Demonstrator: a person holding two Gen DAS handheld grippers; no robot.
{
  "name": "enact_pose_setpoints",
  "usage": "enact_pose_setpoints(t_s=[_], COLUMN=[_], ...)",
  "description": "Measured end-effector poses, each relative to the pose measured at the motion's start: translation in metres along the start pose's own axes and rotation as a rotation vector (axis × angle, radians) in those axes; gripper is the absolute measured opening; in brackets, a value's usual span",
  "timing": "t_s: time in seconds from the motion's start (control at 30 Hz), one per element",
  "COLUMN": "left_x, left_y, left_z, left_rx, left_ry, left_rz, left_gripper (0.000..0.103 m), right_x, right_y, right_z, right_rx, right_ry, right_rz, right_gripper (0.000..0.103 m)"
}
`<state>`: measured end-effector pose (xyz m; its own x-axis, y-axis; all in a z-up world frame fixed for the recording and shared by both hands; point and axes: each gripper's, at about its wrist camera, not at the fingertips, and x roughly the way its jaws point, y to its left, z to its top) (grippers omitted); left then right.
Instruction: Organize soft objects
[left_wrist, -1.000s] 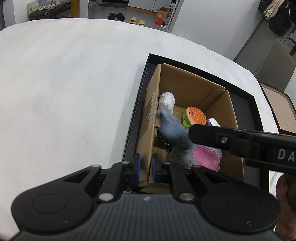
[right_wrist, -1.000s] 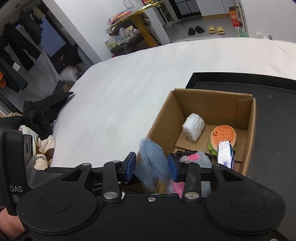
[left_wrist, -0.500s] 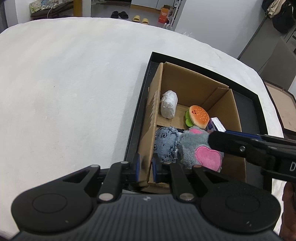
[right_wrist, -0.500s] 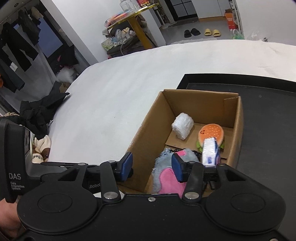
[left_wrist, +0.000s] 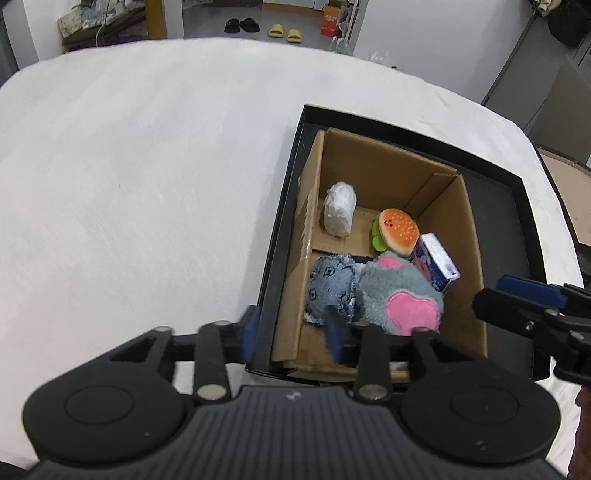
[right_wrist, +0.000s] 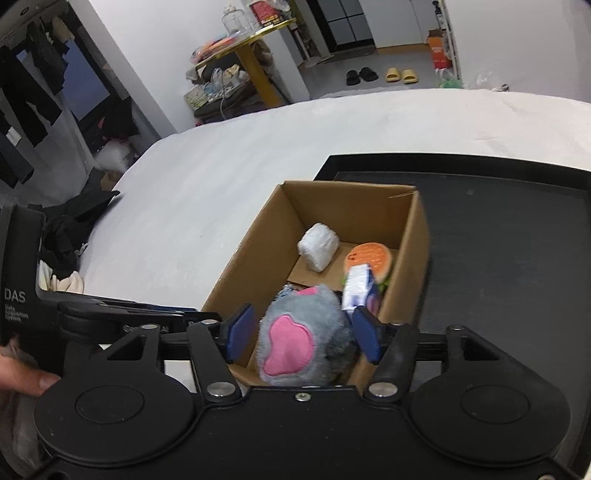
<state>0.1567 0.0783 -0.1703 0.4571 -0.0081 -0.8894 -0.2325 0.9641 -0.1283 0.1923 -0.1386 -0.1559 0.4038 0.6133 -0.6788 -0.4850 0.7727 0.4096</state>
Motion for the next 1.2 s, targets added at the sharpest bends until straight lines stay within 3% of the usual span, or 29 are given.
enact_pose_setpoints(t_s=[0.27, 0.87, 1.2], left_x=[-0.032, -0.115, -0.156], left_y=[-0.012, -0.028, -0.034], left_z=[-0.001, -0.025, -0.041], left_rx=[0.024, 0.090, 0.106], left_ry=[-0.028, -0.095, -0.137], left_rz=[0.004, -0.033, -0.048], left_gripper=[0.068, 0.090, 0.100], right_x=[-0.031, -0.119, -0.154], right_y=[-0.017, -0.018, -0.007], right_z=[-0.003, -0.026, -0.036], right_rx=[0.020, 0.038, 0.033], right_ry=[-0.039, -0.164, -0.212], right_rz=[-0.069, -0.134, -0.129], right_gripper=[0.077, 0.103, 0.103])
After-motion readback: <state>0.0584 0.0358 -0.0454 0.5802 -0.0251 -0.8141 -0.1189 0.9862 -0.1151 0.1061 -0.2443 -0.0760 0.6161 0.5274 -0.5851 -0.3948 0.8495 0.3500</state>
